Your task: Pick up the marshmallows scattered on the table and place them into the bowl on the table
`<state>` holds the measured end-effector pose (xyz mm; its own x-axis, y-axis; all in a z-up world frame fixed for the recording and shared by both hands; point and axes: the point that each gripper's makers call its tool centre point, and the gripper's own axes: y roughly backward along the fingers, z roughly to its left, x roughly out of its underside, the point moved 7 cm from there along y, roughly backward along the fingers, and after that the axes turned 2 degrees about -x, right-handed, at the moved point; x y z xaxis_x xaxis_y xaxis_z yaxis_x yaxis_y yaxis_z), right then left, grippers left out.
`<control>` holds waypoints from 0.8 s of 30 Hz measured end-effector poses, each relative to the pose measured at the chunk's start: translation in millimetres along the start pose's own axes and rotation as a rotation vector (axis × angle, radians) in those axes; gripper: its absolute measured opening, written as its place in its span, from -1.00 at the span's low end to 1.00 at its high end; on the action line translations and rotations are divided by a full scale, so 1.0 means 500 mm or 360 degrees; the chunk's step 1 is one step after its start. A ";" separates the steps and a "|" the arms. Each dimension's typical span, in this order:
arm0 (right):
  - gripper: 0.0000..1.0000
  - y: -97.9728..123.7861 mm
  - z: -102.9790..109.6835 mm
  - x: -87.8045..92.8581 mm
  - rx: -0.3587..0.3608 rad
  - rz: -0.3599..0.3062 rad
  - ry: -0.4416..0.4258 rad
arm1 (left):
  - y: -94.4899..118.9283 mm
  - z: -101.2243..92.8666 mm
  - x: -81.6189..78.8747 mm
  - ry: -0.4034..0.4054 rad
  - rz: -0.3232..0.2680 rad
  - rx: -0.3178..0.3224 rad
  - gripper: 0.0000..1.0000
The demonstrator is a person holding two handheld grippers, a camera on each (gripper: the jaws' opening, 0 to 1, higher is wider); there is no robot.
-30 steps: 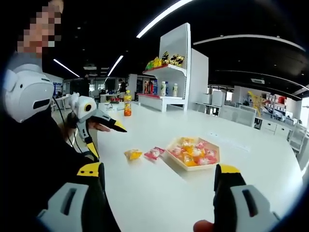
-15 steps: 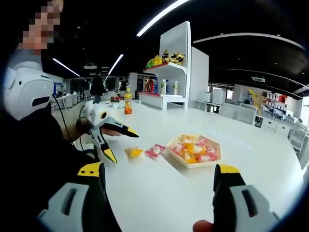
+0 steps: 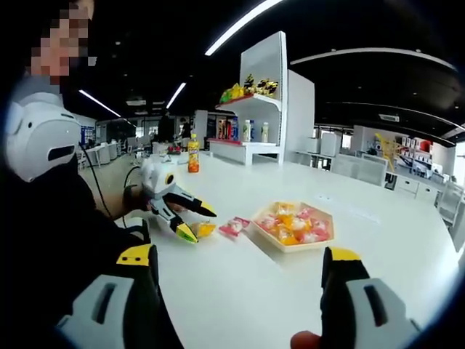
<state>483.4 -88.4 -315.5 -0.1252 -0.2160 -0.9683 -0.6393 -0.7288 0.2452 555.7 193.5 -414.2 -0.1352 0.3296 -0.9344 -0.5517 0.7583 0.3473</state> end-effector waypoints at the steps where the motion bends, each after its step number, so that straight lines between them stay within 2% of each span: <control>1: 0.78 0.000 -0.001 0.001 0.0002 0.0001 -0.0004 | -0.002 -0.001 0.003 0.0008 -0.0003 0.0002 0.14; 5: 0.78 0.001 -0.001 0.002 0.0008 0.0003 -0.0001 | -0.008 -0.001 0.014 -0.0026 -0.0011 0.0008 -0.11; 9: 0.78 0.000 -0.001 0.005 0.0005 0.0009 -0.0009 | -0.010 0.002 0.011 -0.0013 -0.0045 -0.0005 -0.21; 13: 0.78 -0.001 -0.001 0.007 0.0005 0.0011 -0.0011 | -0.013 0.000 0.011 -0.0065 -0.0075 -0.0032 -0.36; 20: 0.78 -0.001 0.000 0.009 0.0001 0.0011 -0.0013 | -0.014 -0.007 0.011 -0.0124 -0.0102 -0.0016 -0.46; 24: 0.78 0.000 -0.001 0.012 0.0005 0.0015 -0.0014 | -0.012 -0.009 0.008 -0.0092 -0.0117 -0.0012 -0.51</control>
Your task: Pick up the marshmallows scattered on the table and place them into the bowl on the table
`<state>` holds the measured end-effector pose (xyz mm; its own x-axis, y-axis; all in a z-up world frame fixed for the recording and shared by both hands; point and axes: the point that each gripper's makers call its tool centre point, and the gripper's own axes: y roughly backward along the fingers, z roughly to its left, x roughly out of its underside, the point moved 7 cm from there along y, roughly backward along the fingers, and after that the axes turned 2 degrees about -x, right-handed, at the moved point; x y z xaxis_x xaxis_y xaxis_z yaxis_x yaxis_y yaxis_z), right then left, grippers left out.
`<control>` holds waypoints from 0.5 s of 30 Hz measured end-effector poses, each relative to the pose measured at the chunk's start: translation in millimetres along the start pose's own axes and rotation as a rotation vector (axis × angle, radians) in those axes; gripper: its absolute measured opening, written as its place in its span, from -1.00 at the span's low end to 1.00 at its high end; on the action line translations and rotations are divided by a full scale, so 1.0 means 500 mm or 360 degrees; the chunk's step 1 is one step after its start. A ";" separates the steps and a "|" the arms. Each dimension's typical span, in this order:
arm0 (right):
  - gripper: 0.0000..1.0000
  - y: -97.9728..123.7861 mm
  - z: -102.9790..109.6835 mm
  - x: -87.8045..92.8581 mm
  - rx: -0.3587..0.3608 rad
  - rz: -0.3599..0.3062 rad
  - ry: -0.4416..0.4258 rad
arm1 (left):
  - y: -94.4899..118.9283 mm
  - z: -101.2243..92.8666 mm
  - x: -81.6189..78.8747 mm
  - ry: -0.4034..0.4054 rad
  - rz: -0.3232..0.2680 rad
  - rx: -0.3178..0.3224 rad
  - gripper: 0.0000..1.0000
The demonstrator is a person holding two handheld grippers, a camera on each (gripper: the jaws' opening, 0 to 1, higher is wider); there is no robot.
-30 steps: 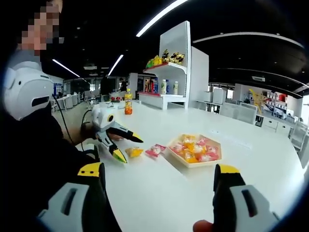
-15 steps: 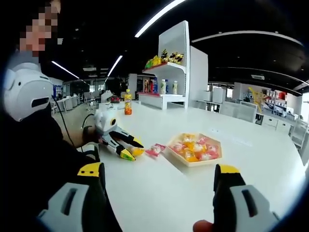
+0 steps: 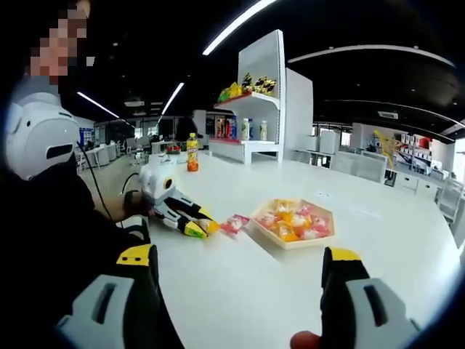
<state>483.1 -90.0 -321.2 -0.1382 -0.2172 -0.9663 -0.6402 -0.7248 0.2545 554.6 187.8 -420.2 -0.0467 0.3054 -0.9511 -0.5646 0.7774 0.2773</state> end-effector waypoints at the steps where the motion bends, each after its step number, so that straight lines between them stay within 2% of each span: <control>1: 0.78 0.001 0.000 0.000 0.0002 0.0000 0.0000 | 0.002 -0.001 -0.004 0.0042 -0.0024 0.0002 -0.51; 2: 0.78 0.002 -0.001 0.000 0.0004 -0.0003 -0.0001 | 0.006 -0.005 -0.014 0.0093 -0.0093 0.0025 -0.52; 3: 0.78 0.002 -0.001 0.000 0.0005 -0.0005 -0.0003 | 0.010 -0.007 -0.018 0.0111 -0.0120 0.0042 -0.52; 11: 0.78 0.002 0.000 -0.001 0.0001 -0.0004 -0.0001 | 0.020 -0.011 -0.020 0.0124 -0.0158 0.0044 -0.60; 13: 0.78 0.000 0.001 -0.002 0.0003 0.0002 0.0001 | 0.027 -0.012 -0.026 0.0104 -0.0197 0.0038 -0.62; 15: 0.78 0.000 0.001 -0.003 0.0005 0.0002 0.0004 | 0.032 -0.011 -0.035 0.0160 -0.0229 0.0044 -0.65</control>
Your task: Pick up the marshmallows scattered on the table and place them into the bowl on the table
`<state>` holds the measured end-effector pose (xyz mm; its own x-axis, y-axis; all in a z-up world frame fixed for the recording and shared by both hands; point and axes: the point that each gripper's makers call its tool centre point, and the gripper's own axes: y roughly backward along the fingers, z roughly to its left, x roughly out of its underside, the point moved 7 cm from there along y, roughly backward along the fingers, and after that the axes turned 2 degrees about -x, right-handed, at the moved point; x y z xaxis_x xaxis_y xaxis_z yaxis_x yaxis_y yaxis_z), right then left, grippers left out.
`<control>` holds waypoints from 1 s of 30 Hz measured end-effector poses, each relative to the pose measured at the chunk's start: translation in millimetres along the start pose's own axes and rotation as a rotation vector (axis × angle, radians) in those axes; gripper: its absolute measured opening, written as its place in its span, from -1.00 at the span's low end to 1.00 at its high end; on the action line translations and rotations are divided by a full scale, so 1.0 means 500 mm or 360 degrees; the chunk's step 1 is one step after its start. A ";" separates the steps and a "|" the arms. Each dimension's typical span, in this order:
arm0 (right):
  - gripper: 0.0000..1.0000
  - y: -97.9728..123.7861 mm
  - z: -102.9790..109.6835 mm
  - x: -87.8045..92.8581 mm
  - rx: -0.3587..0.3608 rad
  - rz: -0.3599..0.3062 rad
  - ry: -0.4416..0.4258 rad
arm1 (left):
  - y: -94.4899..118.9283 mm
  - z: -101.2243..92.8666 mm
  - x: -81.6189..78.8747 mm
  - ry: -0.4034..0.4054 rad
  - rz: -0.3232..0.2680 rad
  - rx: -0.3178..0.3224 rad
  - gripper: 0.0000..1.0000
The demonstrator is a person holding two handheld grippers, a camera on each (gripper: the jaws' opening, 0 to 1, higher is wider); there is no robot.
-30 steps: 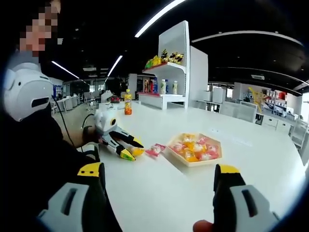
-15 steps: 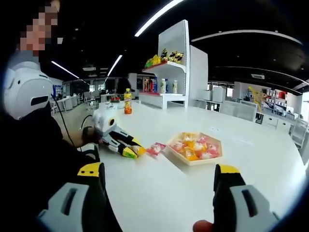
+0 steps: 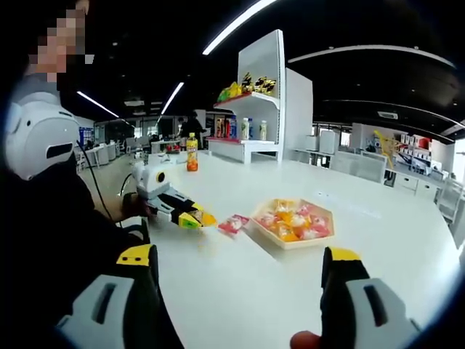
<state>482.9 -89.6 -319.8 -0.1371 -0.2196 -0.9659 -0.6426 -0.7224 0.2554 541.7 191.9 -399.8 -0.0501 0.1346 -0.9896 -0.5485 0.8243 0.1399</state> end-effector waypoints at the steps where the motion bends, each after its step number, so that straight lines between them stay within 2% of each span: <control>1: 0.78 0.000 0.000 -0.001 0.0001 0.0000 0.0001 | 0.003 0.000 -0.005 0.0028 -0.0013 0.0003 -0.66; 3: 0.78 0.000 0.000 -0.002 0.0004 -0.0001 0.0004 | 0.010 -0.001 -0.016 0.0085 -0.0039 0.0009 -0.68; 6: 0.78 0.001 0.001 -0.003 0.0002 0.0002 0.0006 | 0.022 0.004 -0.033 0.0093 -0.0038 -0.0033 -0.70; 10: 0.78 0.004 0.001 -0.006 0.0006 -0.0003 0.0012 | 0.047 0.018 -0.070 0.0039 -0.0085 -0.0166 -0.72; 12: 0.78 0.005 0.001 -0.006 0.0009 0.0000 0.0014 | 0.057 0.019 -0.085 0.0049 -0.0065 -0.0188 -0.72; 15: 0.77 0.007 0.001 -0.005 0.0015 0.0008 0.0022 | 0.072 0.021 -0.103 -0.0036 -0.0016 -0.0238 -0.73; 18: 0.77 0.008 0.001 -0.006 0.0016 0.0005 0.0023 | 0.080 0.020 -0.122 -0.0082 -0.0022 -0.0265 -0.73; 23: 0.76 0.009 0.002 -0.007 0.0019 0.0004 0.0035 | 0.091 0.020 -0.160 -0.0035 -0.0059 -0.0256 -0.73; 30: 0.76 0.015 0.000 -0.010 0.0027 -0.0003 0.0037 | 0.094 0.007 -0.169 -0.0075 -0.0026 -0.0234 -0.73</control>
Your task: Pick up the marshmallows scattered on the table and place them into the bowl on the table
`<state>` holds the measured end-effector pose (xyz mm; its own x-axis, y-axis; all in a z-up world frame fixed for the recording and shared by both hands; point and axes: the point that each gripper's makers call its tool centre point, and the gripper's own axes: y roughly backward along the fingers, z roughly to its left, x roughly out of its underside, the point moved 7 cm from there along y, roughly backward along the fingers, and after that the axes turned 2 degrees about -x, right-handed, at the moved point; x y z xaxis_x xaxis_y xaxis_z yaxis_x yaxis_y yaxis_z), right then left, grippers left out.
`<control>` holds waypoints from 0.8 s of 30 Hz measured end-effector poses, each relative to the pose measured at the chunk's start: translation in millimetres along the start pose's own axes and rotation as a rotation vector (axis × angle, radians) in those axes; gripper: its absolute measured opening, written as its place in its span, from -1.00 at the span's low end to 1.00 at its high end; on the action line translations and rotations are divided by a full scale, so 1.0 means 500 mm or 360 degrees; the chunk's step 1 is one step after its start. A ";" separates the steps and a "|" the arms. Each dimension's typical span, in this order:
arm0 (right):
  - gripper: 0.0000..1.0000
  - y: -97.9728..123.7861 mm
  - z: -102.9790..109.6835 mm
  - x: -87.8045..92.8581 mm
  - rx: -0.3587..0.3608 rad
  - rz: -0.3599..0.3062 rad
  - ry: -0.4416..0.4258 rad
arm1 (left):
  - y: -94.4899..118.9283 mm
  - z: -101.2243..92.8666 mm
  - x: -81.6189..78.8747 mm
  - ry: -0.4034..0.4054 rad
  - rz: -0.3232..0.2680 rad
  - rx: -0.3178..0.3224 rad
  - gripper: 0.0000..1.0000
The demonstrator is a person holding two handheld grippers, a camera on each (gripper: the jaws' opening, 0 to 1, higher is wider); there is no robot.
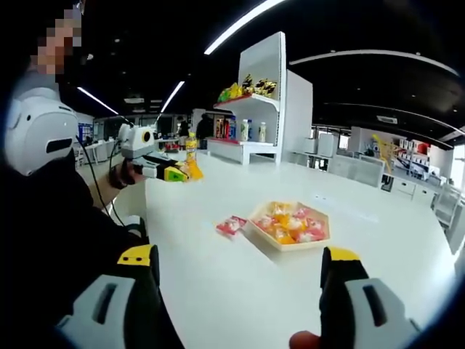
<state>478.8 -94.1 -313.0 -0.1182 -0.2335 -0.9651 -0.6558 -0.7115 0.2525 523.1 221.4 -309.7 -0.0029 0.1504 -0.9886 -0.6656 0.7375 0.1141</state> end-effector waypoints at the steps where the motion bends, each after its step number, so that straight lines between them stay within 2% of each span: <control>1: 0.76 0.000 0.000 0.000 0.0001 0.0001 0.0002 | 0.000 0.000 0.000 -0.0003 0.0000 0.0000 -0.73; 6: 0.76 -0.004 0.003 0.000 -0.0007 0.0006 0.0005 | -0.002 0.003 -0.001 -0.0059 0.0025 0.0007 -0.73; 11: 0.75 -0.008 0.008 -0.001 -0.0019 0.0010 0.0015 | -0.018 0.015 -0.018 -0.0106 0.0005 0.0019 -0.73; 15: 0.75 -0.007 0.008 -0.001 -0.0017 0.0016 0.0013 | -0.031 0.008 -0.032 -0.0167 0.0021 0.0036 -0.73; 19: 0.75 -0.006 0.007 -0.002 -0.0010 0.0014 0.0014 | -0.044 0.005 -0.049 -0.0174 -0.0001 0.0069 -0.73; 21: 0.75 -0.007 0.008 -0.001 -0.0017 0.0014 0.0010 | -0.054 0.017 -0.062 -0.0194 -0.0028 0.0051 -0.73; 24: 0.75 -0.009 0.009 -0.001 -0.0020 0.0027 0.0016 | -0.077 0.034 -0.074 -0.0153 -0.0037 0.0045 -0.73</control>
<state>478.5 -87.7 -313.8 -0.1218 -0.2522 -0.9600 -0.6445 -0.7154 0.2698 561.5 198.8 -275.6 0.0847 0.1944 -0.9773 -0.6435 0.7595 0.0953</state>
